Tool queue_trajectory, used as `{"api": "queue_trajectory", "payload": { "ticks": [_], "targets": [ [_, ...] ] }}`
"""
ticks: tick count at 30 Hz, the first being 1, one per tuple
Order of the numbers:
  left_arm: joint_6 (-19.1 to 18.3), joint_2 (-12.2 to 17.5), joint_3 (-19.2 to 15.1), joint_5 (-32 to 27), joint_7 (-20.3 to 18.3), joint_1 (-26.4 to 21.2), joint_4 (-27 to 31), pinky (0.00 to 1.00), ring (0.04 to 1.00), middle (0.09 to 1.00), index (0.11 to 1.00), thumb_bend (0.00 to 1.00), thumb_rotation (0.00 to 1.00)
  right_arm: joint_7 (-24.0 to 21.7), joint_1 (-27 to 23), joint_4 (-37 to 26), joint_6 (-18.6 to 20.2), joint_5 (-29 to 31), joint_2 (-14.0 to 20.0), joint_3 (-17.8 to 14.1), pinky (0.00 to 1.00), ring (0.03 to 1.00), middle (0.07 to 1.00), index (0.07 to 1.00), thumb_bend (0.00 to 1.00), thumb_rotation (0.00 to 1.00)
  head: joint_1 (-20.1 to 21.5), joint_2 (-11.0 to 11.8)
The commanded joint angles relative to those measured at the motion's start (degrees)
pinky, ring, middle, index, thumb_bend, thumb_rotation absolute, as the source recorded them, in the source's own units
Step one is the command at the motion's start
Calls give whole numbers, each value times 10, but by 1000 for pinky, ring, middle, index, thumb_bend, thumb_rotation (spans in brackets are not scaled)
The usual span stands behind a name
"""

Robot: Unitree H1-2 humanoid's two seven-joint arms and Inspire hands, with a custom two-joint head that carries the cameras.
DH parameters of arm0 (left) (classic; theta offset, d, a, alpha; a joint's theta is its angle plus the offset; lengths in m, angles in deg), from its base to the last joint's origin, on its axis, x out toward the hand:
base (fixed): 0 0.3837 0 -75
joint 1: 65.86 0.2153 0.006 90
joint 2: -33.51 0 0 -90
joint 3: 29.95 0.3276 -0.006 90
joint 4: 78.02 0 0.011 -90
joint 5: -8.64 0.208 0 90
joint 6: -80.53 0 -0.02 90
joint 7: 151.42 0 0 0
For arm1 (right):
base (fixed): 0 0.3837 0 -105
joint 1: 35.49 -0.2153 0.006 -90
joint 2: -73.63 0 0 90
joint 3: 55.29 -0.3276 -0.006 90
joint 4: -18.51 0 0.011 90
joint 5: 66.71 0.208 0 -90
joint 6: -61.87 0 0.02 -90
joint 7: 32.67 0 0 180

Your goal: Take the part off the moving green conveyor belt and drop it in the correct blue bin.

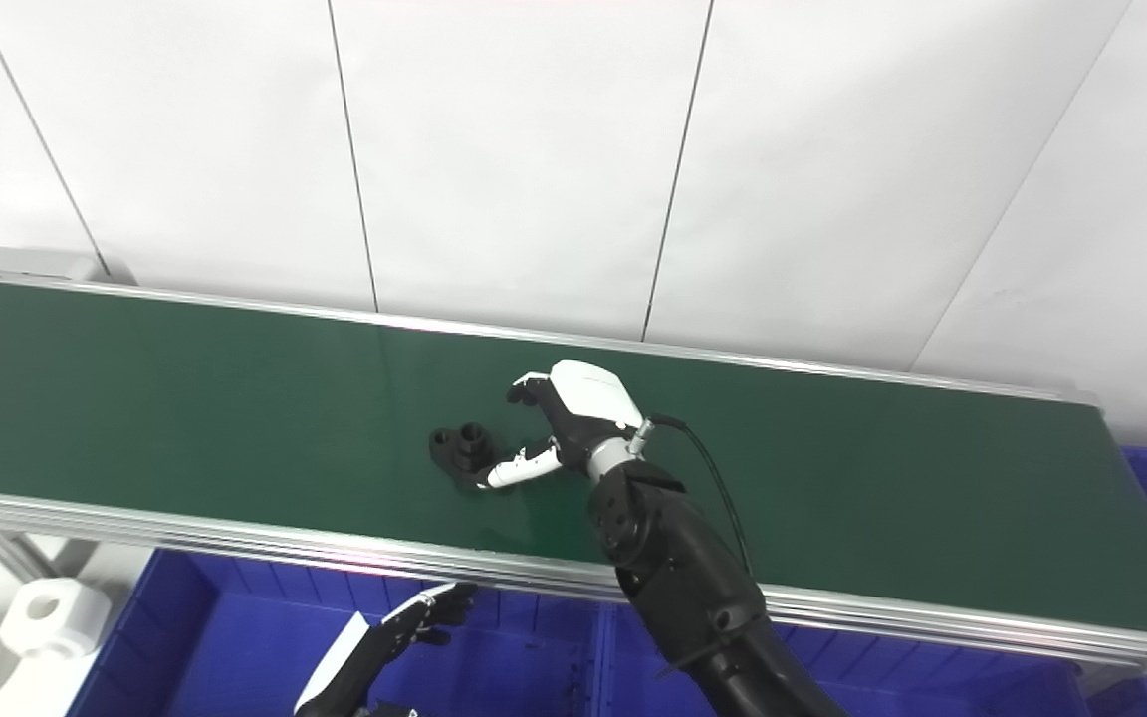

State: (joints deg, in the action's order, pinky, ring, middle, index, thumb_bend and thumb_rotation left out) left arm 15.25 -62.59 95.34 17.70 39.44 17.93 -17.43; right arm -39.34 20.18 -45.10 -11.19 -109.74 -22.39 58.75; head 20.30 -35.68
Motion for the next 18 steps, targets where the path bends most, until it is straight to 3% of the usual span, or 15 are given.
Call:
{"api": "queue_trajectory", "payload": {
  "ticks": [1, 12, 14, 18],
  "targets": [
    [22, -2, 0, -1, 10, -15, 12, 706, 790, 832, 838, 705, 255, 14, -32, -2, -13, -6, 3, 4, 664, 762, 793, 773, 831, 368, -1, 0],
    [22, -6, 2, 2, 17, -13, 15, 684, 787, 834, 836, 701, 276, 21, -40, 26, -14, -31, -1, 49, 649, 730, 761, 767, 823, 379, -3, -6],
    [22, -6, 3, 3, 18, -13, 16, 682, 786, 835, 837, 700, 277, 28, -40, 33, -14, -37, -2, 54, 615, 701, 734, 747, 810, 336, -2, -8],
    [22, -6, 4, 3, 21, -13, 17, 682, 789, 837, 839, 699, 263, 48, -32, 38, -16, -49, -1, 62, 508, 604, 656, 654, 715, 146, -2, -9]
  ]
}}
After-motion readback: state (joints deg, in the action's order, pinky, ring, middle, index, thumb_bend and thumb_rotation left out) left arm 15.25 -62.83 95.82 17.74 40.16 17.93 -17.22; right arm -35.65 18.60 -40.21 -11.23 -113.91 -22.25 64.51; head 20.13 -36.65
